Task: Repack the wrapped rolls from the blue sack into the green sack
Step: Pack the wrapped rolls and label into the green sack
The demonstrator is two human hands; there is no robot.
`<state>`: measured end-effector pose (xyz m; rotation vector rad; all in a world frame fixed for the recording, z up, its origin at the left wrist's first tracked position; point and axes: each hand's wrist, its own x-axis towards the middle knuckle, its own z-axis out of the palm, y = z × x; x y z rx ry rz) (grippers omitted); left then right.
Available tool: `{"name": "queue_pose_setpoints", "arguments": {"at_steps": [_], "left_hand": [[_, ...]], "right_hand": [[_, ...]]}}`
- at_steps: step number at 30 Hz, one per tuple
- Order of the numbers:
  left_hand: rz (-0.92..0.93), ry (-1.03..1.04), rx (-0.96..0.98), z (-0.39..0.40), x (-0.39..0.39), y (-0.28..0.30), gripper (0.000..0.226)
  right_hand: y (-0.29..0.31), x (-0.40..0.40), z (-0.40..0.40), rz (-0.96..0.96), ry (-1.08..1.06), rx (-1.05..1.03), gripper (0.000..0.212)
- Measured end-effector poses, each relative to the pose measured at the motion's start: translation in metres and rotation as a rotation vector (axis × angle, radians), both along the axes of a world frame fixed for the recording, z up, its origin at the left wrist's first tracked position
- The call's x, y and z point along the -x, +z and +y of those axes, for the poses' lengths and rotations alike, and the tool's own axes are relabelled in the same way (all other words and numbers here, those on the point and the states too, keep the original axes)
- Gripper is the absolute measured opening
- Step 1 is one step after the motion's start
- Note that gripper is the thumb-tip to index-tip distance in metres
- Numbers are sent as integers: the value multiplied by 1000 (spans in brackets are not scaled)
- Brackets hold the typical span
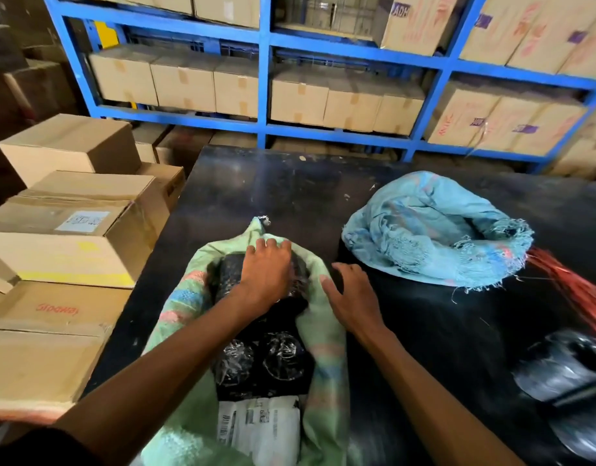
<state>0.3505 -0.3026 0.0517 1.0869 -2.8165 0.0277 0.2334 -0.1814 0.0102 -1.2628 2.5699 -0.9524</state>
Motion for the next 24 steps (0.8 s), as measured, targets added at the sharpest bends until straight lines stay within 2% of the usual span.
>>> {"name": "queue_pose_setpoints", "arguments": {"at_steps": [3,6,13,16,19,22,24], "left_hand": [[46,-211,-63,53,37,5,34],[86,-299,-191,116,84,2,37],[56,-453,-325,275,207,-30,67],[21,-482,-353,317,248,-42,81],[-64,-455,-349,341,279,-55,87],[-174,-418,-387,356,296,-72,85],[-149,-380,-407,361,299,-82,76]], "right_hand": [[4,35,64,-17,-61,49,42],[2,77,138,43,-77,13,39],[0,183,322,132,-231,-70,44],[-1,218,378,184,-284,-196,57],[-7,240,413,140,-263,-425,75],[-21,242,429,60,-207,-424,51],[-35,237,431,48,-163,-400,44]]}}
